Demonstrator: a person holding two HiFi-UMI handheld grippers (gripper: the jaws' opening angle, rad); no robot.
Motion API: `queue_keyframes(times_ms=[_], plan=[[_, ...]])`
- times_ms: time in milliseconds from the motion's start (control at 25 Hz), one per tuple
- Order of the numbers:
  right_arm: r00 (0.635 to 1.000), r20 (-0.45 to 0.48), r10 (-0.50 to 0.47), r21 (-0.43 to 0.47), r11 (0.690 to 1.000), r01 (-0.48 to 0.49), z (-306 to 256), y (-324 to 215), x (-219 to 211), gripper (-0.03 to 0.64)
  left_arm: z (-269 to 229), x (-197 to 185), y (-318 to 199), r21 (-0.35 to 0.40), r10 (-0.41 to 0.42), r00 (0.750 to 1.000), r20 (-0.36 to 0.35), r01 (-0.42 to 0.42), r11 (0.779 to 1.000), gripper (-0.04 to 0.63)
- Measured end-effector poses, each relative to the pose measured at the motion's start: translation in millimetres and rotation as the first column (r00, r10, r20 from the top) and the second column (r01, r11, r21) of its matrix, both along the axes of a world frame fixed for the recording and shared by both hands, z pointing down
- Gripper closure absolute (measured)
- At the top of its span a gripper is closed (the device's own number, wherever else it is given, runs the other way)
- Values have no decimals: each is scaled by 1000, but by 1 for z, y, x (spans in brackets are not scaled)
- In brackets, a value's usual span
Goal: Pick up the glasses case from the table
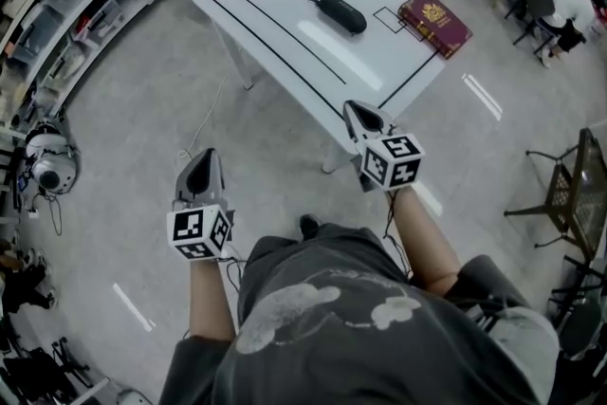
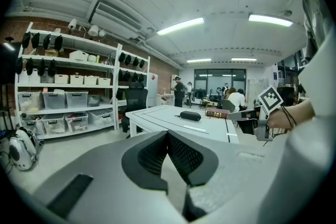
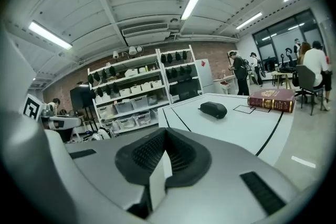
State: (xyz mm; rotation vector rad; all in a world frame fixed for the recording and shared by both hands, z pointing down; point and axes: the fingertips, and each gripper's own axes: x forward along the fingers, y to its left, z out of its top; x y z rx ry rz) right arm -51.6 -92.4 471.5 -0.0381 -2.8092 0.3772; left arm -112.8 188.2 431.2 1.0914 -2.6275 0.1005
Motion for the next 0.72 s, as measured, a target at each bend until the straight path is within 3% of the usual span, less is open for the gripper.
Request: queue_keyframes(times_ms=[240,480,600,720], plan=[[1000,-1,17,-16,1000,-17,5,-13,-16,617,-6,-28,-34,1,53,999,10,-53,999,592],[996,-11,84,-3,996,-84,13,-43,-27,617,4,-60,-80,1,166,986,4,-166,986,592],[988,-23,151,6,988,-151,17,-66,-32,617,5,-81,-109,7,245,970,9,-245,970,592],[974,-30,226,18,974,-226,19,-88,-42,617,6,-107,-141,-3,343,939,29,-343,939,592]])
